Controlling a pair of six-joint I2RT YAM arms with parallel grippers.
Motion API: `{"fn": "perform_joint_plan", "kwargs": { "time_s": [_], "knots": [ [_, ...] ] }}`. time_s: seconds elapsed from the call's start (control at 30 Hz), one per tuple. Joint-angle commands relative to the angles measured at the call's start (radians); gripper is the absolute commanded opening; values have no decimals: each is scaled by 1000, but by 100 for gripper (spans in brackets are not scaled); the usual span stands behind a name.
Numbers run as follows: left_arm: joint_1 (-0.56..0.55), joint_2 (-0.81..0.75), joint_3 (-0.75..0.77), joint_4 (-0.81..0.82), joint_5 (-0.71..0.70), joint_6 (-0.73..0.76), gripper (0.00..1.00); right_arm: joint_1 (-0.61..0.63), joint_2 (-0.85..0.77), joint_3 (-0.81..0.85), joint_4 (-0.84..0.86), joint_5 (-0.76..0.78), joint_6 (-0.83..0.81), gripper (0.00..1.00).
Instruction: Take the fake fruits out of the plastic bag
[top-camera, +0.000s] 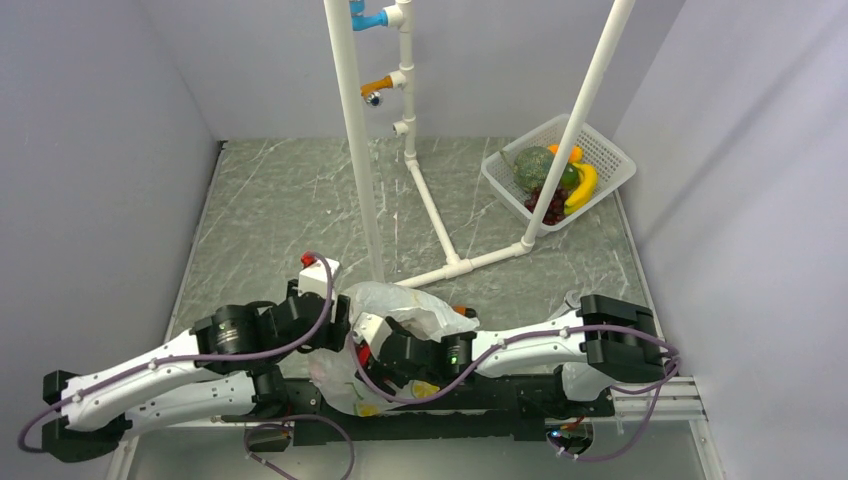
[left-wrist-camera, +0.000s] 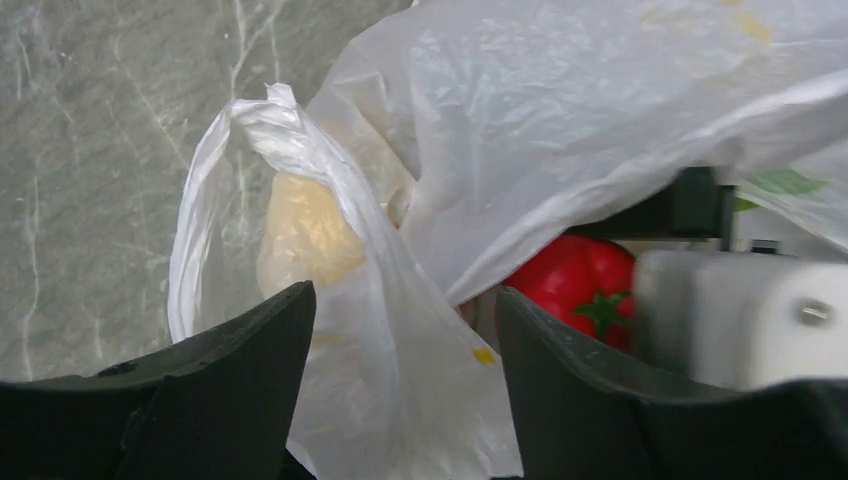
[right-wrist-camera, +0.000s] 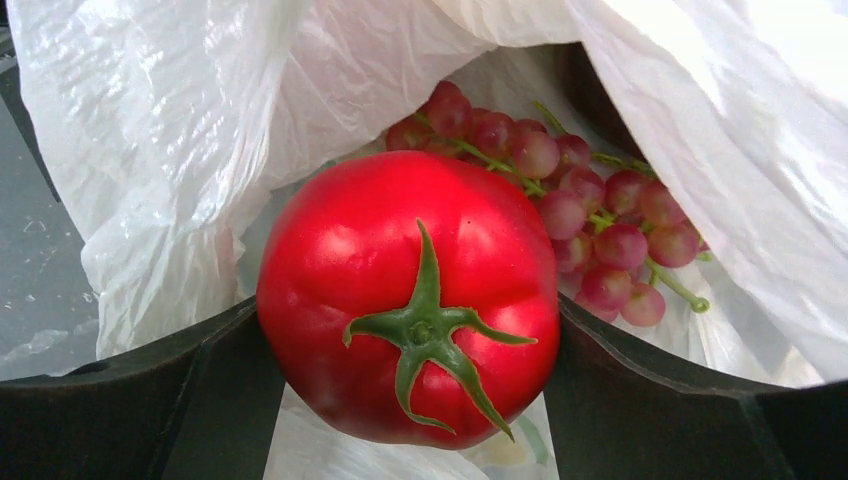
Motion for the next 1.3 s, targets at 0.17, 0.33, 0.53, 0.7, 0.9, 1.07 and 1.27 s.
{"fn": "perform_joint_plan", "kwargs": {
  "time_s": [0.17, 0.33, 0.53, 0.7, 0.9, 1.07, 1.27],
  "knots": [
    [110, -126, -87, 154, 199, 16, 14, 2, -113, -66, 20, 188, 63, 21],
    [111, -260, -102, 166, 335, 65, 0, -32, -179, -111, 0, 292, 104, 16],
    [111, -164, 12, 23, 338, 143, 0, -86, -320, -114, 15, 155, 57, 15],
    [110, -92, -54, 121, 365, 164, 0, -86, -421, -5, -60, 82, 44, 15],
    [111, -82, -52, 101, 293, 139, 0, -87, -491, 112, -166, 172, 28, 15],
    [110, -107, -57, 98, 274, 126, 0, -88, -560, 115, -181, 382, -17, 14],
    [92, -94, -52, 78, 240, 101, 0, -203, -575, 147, -347, 694, 114, 2]
  ]
}}
